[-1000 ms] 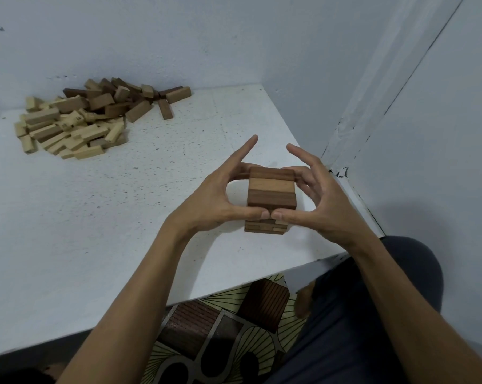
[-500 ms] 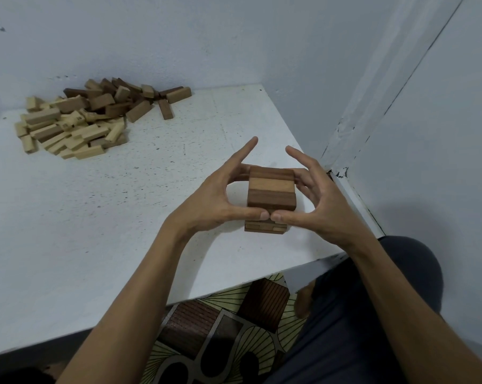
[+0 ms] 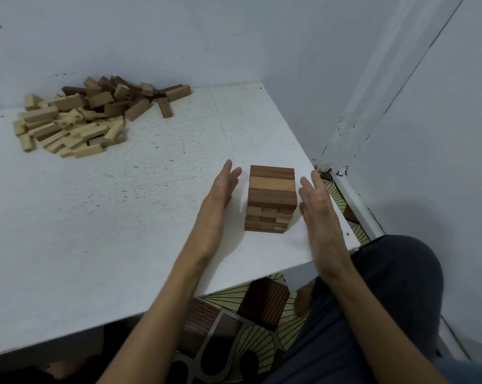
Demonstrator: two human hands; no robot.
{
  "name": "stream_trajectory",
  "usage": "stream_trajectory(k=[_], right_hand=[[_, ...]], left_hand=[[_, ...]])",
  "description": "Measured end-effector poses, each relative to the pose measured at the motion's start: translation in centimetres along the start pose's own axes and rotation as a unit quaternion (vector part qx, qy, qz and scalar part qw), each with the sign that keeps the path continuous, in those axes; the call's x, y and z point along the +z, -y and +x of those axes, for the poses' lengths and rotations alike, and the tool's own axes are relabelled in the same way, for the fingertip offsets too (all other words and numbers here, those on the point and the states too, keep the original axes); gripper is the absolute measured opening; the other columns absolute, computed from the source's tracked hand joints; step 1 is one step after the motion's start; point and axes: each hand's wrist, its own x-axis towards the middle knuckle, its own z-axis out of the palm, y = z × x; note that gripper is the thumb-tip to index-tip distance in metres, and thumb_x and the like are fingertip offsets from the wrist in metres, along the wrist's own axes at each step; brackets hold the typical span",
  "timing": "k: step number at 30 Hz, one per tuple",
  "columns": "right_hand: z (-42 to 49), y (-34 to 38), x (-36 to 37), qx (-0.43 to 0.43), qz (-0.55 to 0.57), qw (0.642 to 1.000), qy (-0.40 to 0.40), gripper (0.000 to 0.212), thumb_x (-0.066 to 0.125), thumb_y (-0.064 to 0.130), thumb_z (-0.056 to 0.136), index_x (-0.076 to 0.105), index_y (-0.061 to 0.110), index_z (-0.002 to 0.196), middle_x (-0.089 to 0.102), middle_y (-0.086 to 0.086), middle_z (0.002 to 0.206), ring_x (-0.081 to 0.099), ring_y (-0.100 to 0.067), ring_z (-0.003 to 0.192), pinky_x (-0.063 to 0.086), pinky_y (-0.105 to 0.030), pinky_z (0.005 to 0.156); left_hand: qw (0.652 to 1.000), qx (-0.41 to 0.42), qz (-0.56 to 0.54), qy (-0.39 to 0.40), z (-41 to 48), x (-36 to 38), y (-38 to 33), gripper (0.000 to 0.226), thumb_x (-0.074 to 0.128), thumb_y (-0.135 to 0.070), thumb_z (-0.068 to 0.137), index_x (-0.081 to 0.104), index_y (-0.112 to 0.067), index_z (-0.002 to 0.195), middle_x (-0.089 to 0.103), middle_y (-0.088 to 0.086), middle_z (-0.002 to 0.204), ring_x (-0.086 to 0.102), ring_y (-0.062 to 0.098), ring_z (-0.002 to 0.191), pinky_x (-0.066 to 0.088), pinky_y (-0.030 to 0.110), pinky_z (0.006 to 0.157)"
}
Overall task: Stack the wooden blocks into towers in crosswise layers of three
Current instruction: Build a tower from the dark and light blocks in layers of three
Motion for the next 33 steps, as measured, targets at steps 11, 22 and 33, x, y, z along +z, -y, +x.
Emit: stream_trajectory(k=[11, 22, 33], right_hand=[[-1.0, 0.5, 4.3, 0.037, 0.093, 0.994, -0.049, 0.091, 0.022, 0.086, 0.079, 0.026, 0.036, 0.155, 0.038, 0.014, 0.155, 0.032, 0.003, 0.142, 0.024, -0.038, 0.122], [-1.0, 0.6, 4.6, 0.033, 0.102, 0.993, -0.046, 0.089, 0.022, 0.084, 0.079, 0.030, 0.035, 0.154, 0.043, 0.013, 0.152, 0.037, 0.004, 0.138, 0.026, -0.034, 0.121], [-1.1, 0.6, 4.7, 0.032, 0.089, 0.994, -0.050, 0.091, 0.023, 0.085, 0.080, 0.031, 0.032, 0.154, 0.044, 0.009, 0.152, 0.039, -0.001, 0.139, 0.029, -0.035, 0.120]], left_hand=[[0.996, -0.026, -0.085, -0.023, -1.1, 4.1, -0.1, 0.055, 0.018, -0.086, 0.082, 0.053, -0.064, 0.119, 0.056, -0.021, 0.139, 0.042, -0.005, 0.135, 0.024, 0.033, 0.121], [0.997, -0.016, -0.077, -0.004, -0.8, 4.2, 0.8, 0.089, 0.013, -0.082, 0.087, 0.040, -0.026, 0.150, 0.050, -0.003, 0.149, 0.039, 0.009, 0.141, 0.022, 0.042, 0.122], [0.997, -0.010, -0.072, -0.005, -1.0, 4.1, 0.5, 0.076, 0.008, -0.069, 0.095, 0.049, -0.027, 0.143, 0.058, -0.003, 0.139, 0.047, 0.010, 0.135, 0.026, 0.043, 0.120]])
